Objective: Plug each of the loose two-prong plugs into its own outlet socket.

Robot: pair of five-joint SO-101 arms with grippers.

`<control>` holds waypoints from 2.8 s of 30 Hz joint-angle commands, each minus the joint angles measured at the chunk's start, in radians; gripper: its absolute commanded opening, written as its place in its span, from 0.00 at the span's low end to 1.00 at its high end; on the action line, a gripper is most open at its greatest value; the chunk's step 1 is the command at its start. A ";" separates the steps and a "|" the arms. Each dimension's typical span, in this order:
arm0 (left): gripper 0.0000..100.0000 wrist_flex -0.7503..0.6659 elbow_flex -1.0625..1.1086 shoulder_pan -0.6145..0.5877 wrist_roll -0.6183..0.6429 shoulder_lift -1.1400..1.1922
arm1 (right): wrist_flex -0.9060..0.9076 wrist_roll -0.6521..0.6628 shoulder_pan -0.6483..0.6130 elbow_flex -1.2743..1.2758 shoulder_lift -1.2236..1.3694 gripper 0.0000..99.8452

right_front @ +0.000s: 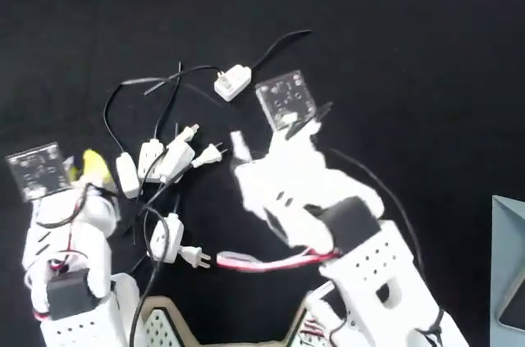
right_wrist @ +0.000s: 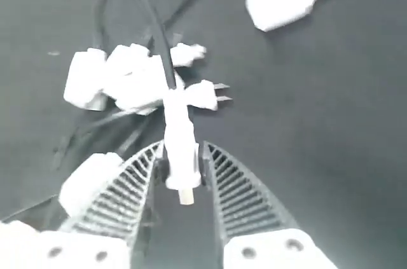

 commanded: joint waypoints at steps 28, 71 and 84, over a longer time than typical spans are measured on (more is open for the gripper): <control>0.11 -0.072 0.070 0.552 -0.161 -0.005 | -0.311 0.006 -0.308 0.328 -0.128 0.01; 0.11 0.101 -0.206 0.263 -0.267 0.399 | -0.493 0.086 0.262 0.410 -0.127 0.01; 0.32 0.199 -0.364 0.325 -0.361 0.830 | -0.597 0.161 0.262 0.490 -0.127 0.01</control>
